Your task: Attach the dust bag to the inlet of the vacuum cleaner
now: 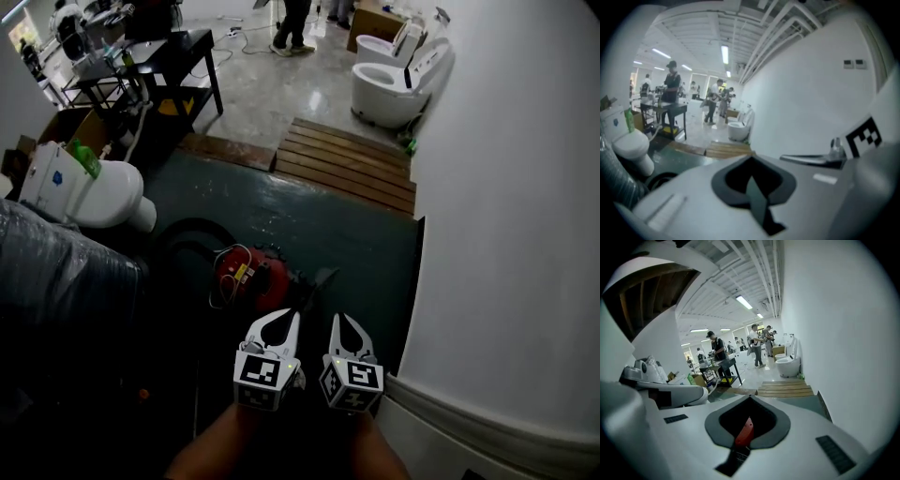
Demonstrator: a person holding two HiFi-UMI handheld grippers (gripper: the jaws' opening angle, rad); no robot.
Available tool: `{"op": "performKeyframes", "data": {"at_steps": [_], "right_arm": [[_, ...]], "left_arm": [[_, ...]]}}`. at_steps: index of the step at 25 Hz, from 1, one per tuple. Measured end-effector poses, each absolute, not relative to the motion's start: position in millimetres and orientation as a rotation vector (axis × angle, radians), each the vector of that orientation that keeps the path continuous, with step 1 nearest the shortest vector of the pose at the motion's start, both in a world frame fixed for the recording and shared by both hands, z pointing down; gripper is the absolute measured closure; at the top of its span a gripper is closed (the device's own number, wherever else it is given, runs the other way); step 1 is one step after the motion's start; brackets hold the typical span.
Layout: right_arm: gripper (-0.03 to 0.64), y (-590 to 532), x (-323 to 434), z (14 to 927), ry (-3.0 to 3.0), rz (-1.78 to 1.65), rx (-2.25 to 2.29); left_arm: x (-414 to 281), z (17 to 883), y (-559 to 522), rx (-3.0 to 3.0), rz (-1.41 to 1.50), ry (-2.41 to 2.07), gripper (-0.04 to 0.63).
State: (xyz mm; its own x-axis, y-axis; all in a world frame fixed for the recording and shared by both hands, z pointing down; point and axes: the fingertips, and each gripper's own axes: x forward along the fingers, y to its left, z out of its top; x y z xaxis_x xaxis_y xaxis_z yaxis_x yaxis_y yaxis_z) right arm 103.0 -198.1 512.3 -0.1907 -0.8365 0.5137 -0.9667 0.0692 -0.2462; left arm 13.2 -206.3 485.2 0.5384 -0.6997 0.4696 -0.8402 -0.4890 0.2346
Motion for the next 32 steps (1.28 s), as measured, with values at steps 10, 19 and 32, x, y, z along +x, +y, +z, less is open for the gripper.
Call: {"op": "performKeyframes", "data": {"at_steps": [10, 19, 32], "right_arm": [[0.62, -192, 95, 283, -2.305, 0.503, 1.905], [0.62, -186, 88, 196, -2.458, 0.316, 1.898], [0.62, -196, 76, 180, -2.511, 0.245, 1.855]], "left_arm": [[16, 281, -198, 2.493, 0.326, -1.318, 0.598], [16, 198, -187, 2.596, 0.237, -1.397, 0.598], [27, 185, -198, 2.649, 0.212, -1.383, 0.598]]}}
